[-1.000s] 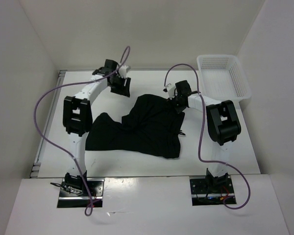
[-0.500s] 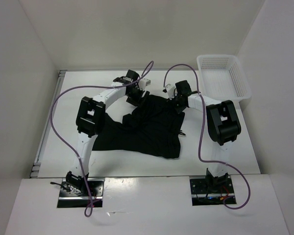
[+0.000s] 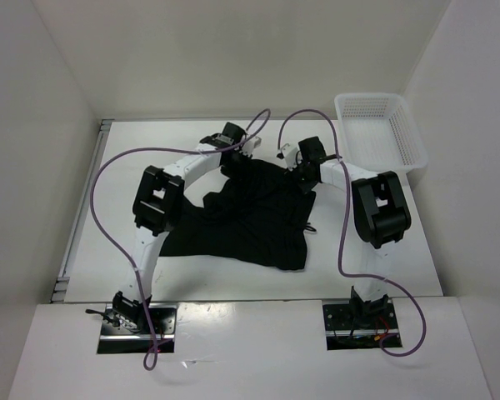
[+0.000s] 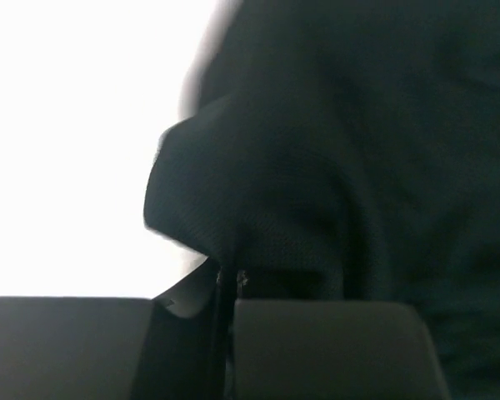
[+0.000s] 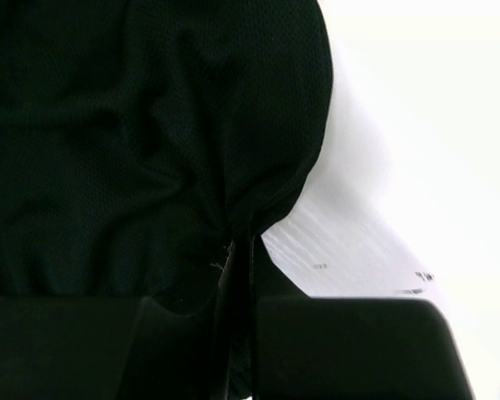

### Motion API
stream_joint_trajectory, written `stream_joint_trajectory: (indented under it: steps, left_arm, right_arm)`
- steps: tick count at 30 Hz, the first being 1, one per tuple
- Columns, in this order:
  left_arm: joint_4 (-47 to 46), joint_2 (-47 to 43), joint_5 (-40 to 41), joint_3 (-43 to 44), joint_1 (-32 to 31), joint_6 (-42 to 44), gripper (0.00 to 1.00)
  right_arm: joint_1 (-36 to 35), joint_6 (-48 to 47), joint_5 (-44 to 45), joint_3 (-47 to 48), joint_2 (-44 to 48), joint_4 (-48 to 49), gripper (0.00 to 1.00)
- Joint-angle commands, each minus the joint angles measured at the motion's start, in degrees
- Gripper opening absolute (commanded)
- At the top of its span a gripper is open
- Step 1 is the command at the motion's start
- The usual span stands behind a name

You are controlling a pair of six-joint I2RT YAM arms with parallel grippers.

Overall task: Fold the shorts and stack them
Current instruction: Flatten the shorts out

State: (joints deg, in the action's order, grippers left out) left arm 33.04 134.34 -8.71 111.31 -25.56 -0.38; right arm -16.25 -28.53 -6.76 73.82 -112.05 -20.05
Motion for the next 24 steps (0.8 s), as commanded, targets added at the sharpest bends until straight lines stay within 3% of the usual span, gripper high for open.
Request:
stream_joint_trajectory:
  steps: [1, 4, 7, 13, 15, 17, 18, 22, 24]
  left_arm:
    - [-2.0, -4.6, 14.4, -0.3, 4.5, 0.4, 0.0]
    - [-3.7, -10.7, 20.1, -0.6, 7.3, 0.4, 0.0]
    - [-9.1, -18.2, 30.4, -7.1, 9.1, 0.4, 0.0]
    - [-8.2, -24.6, 32.7, -20.7, 7.3, 0.4, 0.0]
    - [-5.4, -24.7, 30.7, -24.8, 4.4, 0.4, 0.17]
    - [-2.5, -24.7, 29.6, -28.9, 2.6, 0.4, 0.39]
    - [-2.5, -24.7, 28.7, -29.5, 2.1, 0.4, 0.55]
    - [0.8, -24.7, 26.2, -26.6, 4.0, 0.4, 0.74]
    - [2.4, -24.7, 23.1, -20.5, 6.8, 0.4, 0.78]
  right_arm:
    - [0.3, -2.1, 1.4, -0.3, 5.9, -1.2, 0.0]
    - [1.4, -3.7, 2.0, 0.3, 7.2, -1.2, 0.0]
    - [1.4, -5.6, 0.7, 0.8, 8.5, -2.4, 0.0]
    - [-2.8, -8.5, -1.6, -0.3, 9.1, -3.6, 0.0]
    - [-4.7, -8.6, -1.6, -1.7, 9.1, -2.9, 0.0]
    - [-5.5, -8.0, -1.6, -1.8, 9.1, -2.9, 0.0]
    - [-5.5, -8.0, -1.6, -1.8, 9.1, -2.4, 0.0]
    - [-5.5, -6.9, 0.4, -2.3, 9.1, -1.7, 0.0]
    - [-5.5, -7.5, 1.0, -2.9, 9.1, -1.7, 0.0]
